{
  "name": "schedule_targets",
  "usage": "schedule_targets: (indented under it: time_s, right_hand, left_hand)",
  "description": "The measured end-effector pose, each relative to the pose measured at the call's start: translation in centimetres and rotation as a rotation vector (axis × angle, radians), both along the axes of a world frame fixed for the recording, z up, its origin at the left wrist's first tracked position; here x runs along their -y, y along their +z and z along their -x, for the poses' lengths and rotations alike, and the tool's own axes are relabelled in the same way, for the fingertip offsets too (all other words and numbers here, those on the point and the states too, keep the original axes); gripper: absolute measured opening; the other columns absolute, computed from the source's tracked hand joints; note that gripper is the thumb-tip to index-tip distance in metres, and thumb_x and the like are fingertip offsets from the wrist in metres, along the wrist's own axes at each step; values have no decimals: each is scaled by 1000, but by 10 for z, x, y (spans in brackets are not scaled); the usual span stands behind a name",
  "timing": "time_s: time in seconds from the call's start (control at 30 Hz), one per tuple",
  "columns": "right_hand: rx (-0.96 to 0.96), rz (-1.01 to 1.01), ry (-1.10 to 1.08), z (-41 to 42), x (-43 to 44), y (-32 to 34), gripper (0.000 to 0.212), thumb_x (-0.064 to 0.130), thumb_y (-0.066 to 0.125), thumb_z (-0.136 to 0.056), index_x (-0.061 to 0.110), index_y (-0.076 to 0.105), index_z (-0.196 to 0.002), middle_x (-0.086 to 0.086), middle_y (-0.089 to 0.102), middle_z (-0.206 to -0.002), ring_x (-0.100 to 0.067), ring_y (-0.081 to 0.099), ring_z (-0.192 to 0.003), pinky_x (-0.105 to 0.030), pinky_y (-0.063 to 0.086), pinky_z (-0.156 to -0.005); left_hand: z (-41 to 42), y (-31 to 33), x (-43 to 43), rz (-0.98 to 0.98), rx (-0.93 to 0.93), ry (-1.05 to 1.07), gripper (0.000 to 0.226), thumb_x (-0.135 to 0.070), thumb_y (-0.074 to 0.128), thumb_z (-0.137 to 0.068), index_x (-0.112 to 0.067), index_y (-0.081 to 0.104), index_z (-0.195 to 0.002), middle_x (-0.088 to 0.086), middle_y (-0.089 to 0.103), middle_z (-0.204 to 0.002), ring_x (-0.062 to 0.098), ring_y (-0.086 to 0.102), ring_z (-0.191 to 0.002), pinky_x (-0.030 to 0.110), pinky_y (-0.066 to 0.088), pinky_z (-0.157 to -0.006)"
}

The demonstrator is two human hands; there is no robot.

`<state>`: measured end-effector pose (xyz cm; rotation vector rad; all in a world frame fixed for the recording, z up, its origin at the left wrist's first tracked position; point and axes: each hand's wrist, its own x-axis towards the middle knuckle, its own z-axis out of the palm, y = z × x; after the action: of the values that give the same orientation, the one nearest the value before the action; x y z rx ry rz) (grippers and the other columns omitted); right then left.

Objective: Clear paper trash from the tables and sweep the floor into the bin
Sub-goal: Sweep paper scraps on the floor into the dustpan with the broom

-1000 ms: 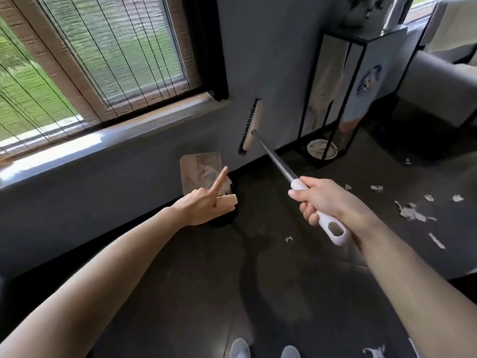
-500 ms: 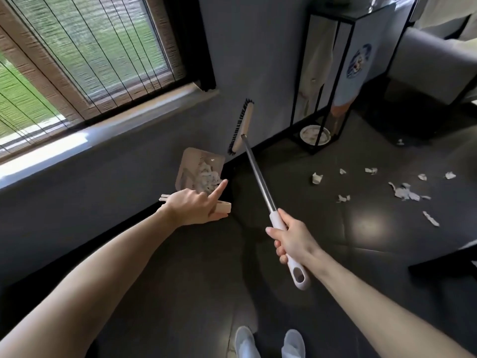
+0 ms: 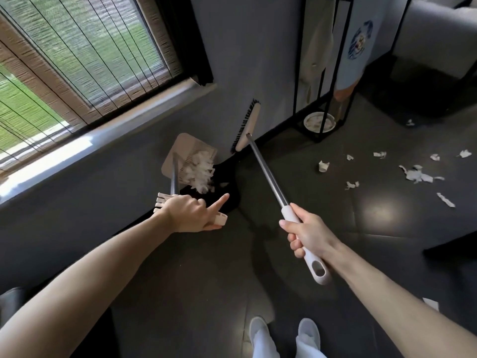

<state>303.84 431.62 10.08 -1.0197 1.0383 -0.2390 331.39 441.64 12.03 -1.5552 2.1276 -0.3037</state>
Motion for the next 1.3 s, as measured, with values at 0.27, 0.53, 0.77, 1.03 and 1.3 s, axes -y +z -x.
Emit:
schedule_targets:
  time_s: [0.27,0.53,0.77,1.03,1.3]
  right_hand:
    - [-11,-28,-8,16,0,-11,69,10,57,-95,29,23,-152,-5,41,-65,-7,38,-38,-19,35,-36]
    - [-4,-78,-49,31,0,-17,68,9,56,-96,27,22,-152,-6,42,-67,-6,38,-38,-18,34,-36]
    - [21,-80,-67,42,18,-12,70,9,59,-93,28,24,-151,2,48,-50,-6,40,-37,-18,36,-35]
    - [-5,-17,-150,79,-5,-1,69,9,59,-93,30,27,-150,6,48,-46,-7,39,-38,-18,34,-35]
    - [-72,-88,-405,148,-114,-10,60,5,56,-94,30,34,-145,6,41,-48,-7,33,-39,-17,29,-34]
  left_hand:
    - [43,-61,-2,-192,-52,65,74,-63,15,-96,-20,-23,-143,12,64,-101,29,67,-83,36,46,-59]
    - [39,-9,22,-84,89,-6,77,-66,8,-92,-21,-11,-151,2,67,-90,17,68,-73,30,48,-53]
    - [52,111,54,507,-399,413,68,-47,46,-95,-16,24,-151,28,61,-73,40,61,-56,45,52,-50]
    - [40,187,92,573,-1165,507,77,-42,54,-94,-35,4,-152,-6,52,-69,-1,45,-35,17,40,-34]
    - [130,41,82,-62,-1148,318,64,-17,55,-94,-45,28,-145,0,57,-109,12,57,-48,12,43,-42]
